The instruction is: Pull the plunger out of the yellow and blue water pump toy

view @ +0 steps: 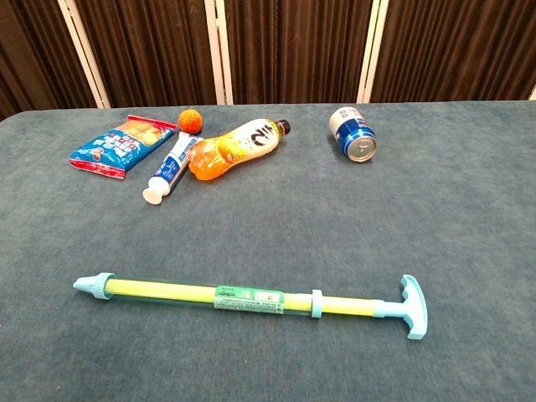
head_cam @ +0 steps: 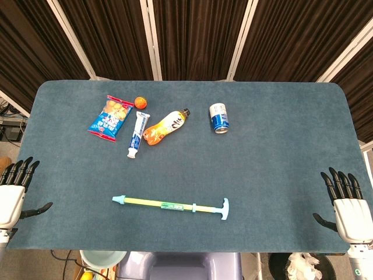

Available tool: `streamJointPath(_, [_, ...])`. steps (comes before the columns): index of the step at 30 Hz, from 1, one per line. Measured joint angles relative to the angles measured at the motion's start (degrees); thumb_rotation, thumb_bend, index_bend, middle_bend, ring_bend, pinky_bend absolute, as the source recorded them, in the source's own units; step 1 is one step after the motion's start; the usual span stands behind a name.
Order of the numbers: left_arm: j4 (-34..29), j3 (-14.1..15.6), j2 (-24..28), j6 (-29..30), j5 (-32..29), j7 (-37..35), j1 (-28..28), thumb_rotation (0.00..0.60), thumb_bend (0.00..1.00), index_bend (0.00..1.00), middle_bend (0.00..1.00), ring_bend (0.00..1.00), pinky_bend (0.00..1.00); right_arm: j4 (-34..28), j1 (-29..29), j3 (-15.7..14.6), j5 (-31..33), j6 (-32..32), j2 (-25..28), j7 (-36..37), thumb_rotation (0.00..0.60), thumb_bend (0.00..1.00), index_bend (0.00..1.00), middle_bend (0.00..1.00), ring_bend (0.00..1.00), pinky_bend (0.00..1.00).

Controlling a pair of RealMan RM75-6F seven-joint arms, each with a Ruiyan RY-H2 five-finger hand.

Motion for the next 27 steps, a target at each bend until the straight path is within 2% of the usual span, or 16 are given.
streamJointPath(15, [0.25,-0.16,-0.34,0.01,0.05,0.06,-0.2,0.6,0.0,0.0,0.0,0.0,0.07,-1.23,-0.13,-0.23,0.18,-0.35,0.62,0.79,0.6,0.13,0.08,0.0,0.0,0.0])
streamJointPath(27, [-0.01,-0.03,-0.28,-0.05,0.27,-0.07,-0.3,0.6,0.0,0.0,0.0,0.0,0.07,-1.94,0.96,-0.21,-0.19,-2.0,0.42,2.28,0.6,0.13,0.23,0.0,0.0,0.0])
